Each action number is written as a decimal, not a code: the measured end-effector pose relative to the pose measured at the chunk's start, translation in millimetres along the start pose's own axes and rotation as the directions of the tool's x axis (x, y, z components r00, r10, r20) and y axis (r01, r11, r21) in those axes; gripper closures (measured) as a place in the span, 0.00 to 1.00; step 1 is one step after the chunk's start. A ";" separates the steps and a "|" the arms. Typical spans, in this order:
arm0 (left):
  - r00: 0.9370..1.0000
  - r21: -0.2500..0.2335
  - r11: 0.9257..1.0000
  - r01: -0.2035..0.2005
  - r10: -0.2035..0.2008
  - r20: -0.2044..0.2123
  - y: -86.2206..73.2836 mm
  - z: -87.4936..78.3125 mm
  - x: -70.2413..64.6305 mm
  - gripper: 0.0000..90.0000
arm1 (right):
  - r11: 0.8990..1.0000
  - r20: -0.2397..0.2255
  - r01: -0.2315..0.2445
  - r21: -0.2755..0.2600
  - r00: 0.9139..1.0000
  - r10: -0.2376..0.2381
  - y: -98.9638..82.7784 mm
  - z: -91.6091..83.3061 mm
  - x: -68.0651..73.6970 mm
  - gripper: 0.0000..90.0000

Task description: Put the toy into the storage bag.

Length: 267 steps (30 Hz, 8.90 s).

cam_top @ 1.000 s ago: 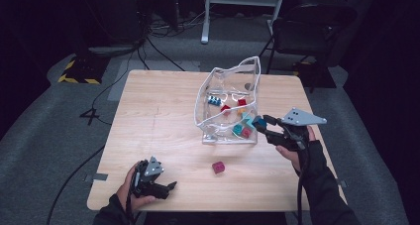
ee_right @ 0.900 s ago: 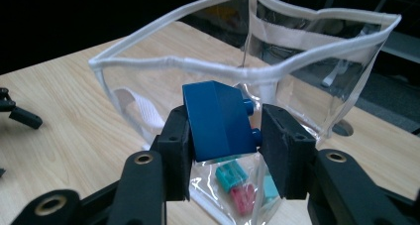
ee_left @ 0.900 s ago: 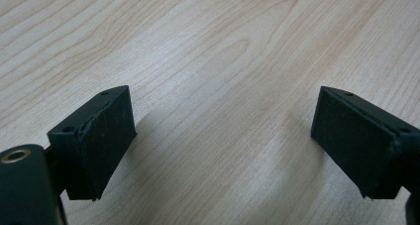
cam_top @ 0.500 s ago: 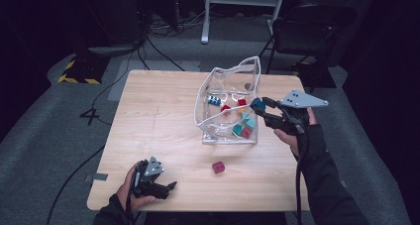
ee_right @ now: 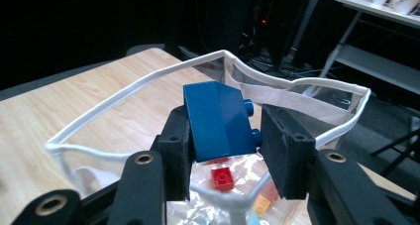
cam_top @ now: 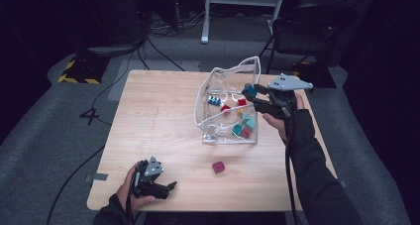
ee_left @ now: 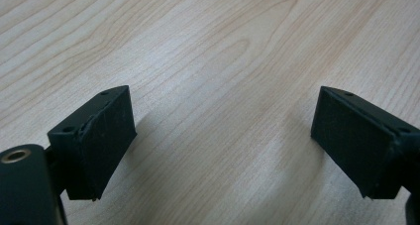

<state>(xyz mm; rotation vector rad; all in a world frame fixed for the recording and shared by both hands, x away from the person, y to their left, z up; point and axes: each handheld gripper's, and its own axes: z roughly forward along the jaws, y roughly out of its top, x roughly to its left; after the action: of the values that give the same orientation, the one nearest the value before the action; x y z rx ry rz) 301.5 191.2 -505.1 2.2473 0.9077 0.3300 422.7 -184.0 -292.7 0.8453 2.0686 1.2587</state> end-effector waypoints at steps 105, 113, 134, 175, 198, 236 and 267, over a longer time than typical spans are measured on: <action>1.000 0.001 1.000 -0.001 0.001 0.000 -0.3 -0.3 0.0 0.11 | 0.986 -0.218 0.114 0.123 0.972 -0.085 -119.3 -7.4 79.1 0.27; 1.000 0.001 1.000 0.001 -0.001 0.001 -0.3 -0.2 0.0 0.11 | 0.981 -0.262 0.090 0.171 0.964 -0.043 -146.3 5.6 89.9 0.27; 1.000 0.001 1.000 -0.001 0.001 0.000 -0.3 -0.3 0.0 0.11 | 0.966 -0.348 0.103 0.238 0.937 -0.014 -172.5 34.6 127.5 0.29; 1.000 0.001 1.000 -0.001 0.001 0.000 -0.3 -0.3 0.0 0.11 | 0.971 -0.302 0.071 0.229 0.953 0.001 -182.2 32.4 117.6 0.66; 1.000 -0.001 1.000 0.000 0.000 0.001 -0.3 -0.1 0.1 0.11 | 0.984 -0.281 0.076 0.164 0.959 -0.027 -167.3 -13.3 92.1 0.66; 1.000 -0.001 1.000 0.000 0.000 0.001 -0.3 -0.1 0.1 0.11 | 0.997 -0.155 0.070 0.035 0.986 -0.064 -64.4 -37.9 42.0 0.66; 1.000 -0.001 1.000 -0.001 0.001 0.001 -0.3 -0.2 0.1 0.11 | 0.998 -0.059 0.049 0.038 0.997 -0.047 -9.9 8.6 22.4 0.66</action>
<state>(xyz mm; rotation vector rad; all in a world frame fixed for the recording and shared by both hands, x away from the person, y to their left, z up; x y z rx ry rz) 301.4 191.5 -505.2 2.2470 0.9065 0.3298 412.5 -165.9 -308.2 0.7797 2.1529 1.2342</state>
